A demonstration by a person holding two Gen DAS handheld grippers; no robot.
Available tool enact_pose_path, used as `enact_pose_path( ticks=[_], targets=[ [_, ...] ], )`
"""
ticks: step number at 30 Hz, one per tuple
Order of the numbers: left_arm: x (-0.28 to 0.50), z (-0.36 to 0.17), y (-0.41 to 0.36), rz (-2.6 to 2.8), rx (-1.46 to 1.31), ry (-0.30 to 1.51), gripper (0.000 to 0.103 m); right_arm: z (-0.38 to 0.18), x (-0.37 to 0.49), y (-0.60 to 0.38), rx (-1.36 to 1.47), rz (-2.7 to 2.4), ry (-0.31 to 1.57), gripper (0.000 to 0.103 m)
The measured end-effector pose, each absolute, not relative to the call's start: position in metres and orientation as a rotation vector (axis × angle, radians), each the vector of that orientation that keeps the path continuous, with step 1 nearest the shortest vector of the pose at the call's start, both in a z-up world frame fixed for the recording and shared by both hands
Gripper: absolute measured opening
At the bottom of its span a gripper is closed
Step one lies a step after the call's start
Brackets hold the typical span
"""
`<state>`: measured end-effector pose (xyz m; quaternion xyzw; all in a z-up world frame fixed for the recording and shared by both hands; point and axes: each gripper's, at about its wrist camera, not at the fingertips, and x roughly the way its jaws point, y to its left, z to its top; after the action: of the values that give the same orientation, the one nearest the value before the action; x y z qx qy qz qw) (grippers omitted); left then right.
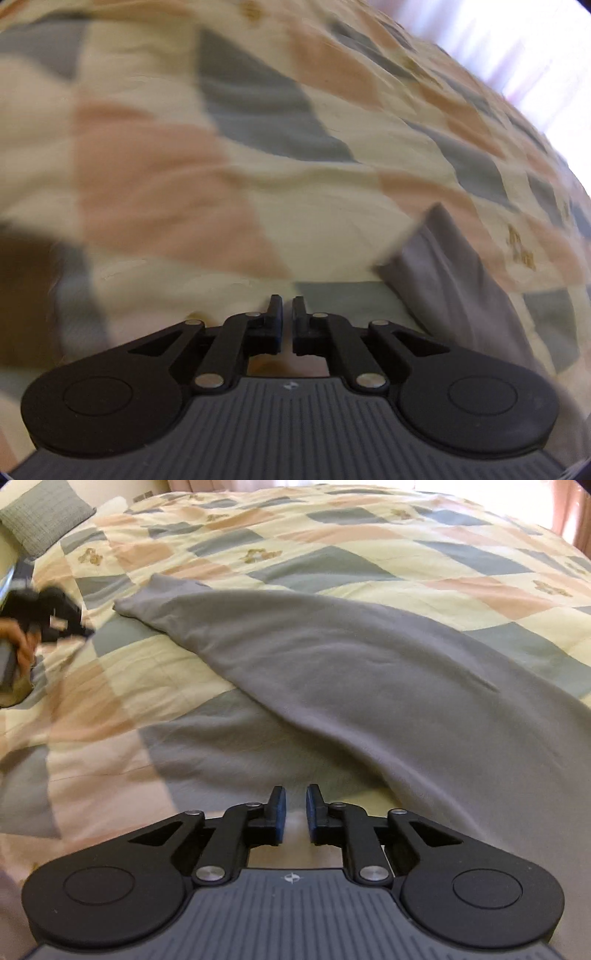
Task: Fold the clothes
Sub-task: 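Lay the grey sweatpants flat on the quilt and open both tools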
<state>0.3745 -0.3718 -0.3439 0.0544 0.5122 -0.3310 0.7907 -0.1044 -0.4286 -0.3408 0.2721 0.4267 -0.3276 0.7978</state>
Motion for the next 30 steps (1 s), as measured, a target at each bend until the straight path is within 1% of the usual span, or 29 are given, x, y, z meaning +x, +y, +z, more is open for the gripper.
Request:
enact_pose_path(
  ticks=[1, 2, 3, 6, 7, 8, 9, 11, 12, 14, 15, 16, 18, 20, 21, 22, 23, 24, 26, 27, 28, 30],
  targets=[
    [0.367, -0.337, -0.370, -0.752, 0.102, 1.091, 0.003, -0.336, -0.109, -0.422, 0.594, -0.719, 0.915, 0.031],
    [0.358, -0.330, -0.371, -0.801, 0.103, 1.078, 0.005, -0.331, -0.115, -0.415, 0.606, -0.736, 0.914, 0.032],
    [0.346, -0.324, -0.377, -0.861, 0.114, 1.066, 0.010, -0.327, -0.121, -0.408, 0.621, -0.752, 0.917, 0.033],
    [0.313, -0.315, -0.409, -1.052, 0.131, 1.028, 0.015, -0.319, -0.137, -0.385, 0.680, -0.799, 0.932, 0.033],
    [0.305, -0.316, -0.424, -1.102, 0.155, 1.005, 0.024, -0.316, -0.142, -0.377, 0.701, -0.809, 0.930, 0.033],
    [0.299, -0.323, -0.439, -1.081, 0.242, 0.975, 0.028, -0.314, -0.147, -0.370, 0.723, -0.819, 0.929, 0.033],
    [0.294, -0.332, -0.455, -1.044, 0.341, 0.942, 0.029, -0.312, -0.152, -0.362, 0.742, -0.828, 0.924, 0.033],
    [0.291, -0.348, -0.479, -0.947, 0.515, 0.879, 0.023, -0.306, -0.163, -0.351, 0.763, -0.842, 0.925, 0.033],
    [0.295, -0.348, -0.478, -0.879, 0.539, 0.854, 0.019, -0.304, -0.169, -0.346, 0.766, -0.856, 0.939, 0.034],
    [0.302, -0.330, -0.462, -0.760, 0.515, 0.840, 0.020, -0.299, -0.184, -0.340, 0.778, -0.900, 0.955, 0.035],
    [0.302, -0.318, -0.448, -0.727, 0.505, 0.830, 0.030, -0.295, -0.196, -0.338, 0.792, -0.930, 0.943, 0.039],
    [0.296, -0.306, -0.434, -0.720, 0.513, 0.823, 0.034, -0.291, -0.210, -0.335, 0.812, -0.959, 0.928, 0.047],
    [0.272, -0.282, -0.402, -0.755, 0.550, 0.828, 0.034, -0.286, -0.240, -0.332, 0.869, -1.011, 0.893, 0.051],
    [0.232, -0.259, -0.363, -0.807, 0.586, 0.862, 0.041, -0.283, -0.263, -0.328, 0.917, -1.041, 0.875, 0.051],
    [0.208, -0.248, -0.343, -0.833, 0.606, 0.895, 0.048, -0.280, -0.274, -0.326, 0.935, -1.047, 0.866, 0.052],
    [0.183, -0.236, -0.322, -0.859, 0.626, 0.928, 0.051, -0.276, -0.282, -0.322, 0.944, -1.042, 0.857, 0.055],
    [0.155, -0.225, -0.303, -0.892, 0.644, 0.951, 0.051, -0.272, -0.291, -0.318, 0.954, -1.036, 0.849, 0.056],
    [0.125, -0.214, -0.283, -0.925, 0.662, 0.973, 0.054, -0.268, -0.299, -0.314, 0.964, -1.031, 0.840, 0.057],
    [0.072, -0.197, -0.251, -0.955, 0.688, 1.003, 0.064, -0.256, -0.313, -0.305, 0.967, -1.013, 0.823, 0.063],
    [0.047, -0.190, -0.235, -0.967, 0.678, 1.024, 0.067, -0.246, -0.321, -0.299, 0.960, -1.010, 0.811, 0.066],
    [0.028, -0.183, -0.222, -0.973, 0.664, 1.044, 0.067, -0.237, -0.328, -0.292, 0.951, -1.007, 0.798, 0.071],
    [-0.006, -0.169, -0.198, -0.983, 0.636, 1.082, 0.067, -0.220, -0.341, -0.279, 0.936, -1.001, 0.780, 0.075]
  ],
)
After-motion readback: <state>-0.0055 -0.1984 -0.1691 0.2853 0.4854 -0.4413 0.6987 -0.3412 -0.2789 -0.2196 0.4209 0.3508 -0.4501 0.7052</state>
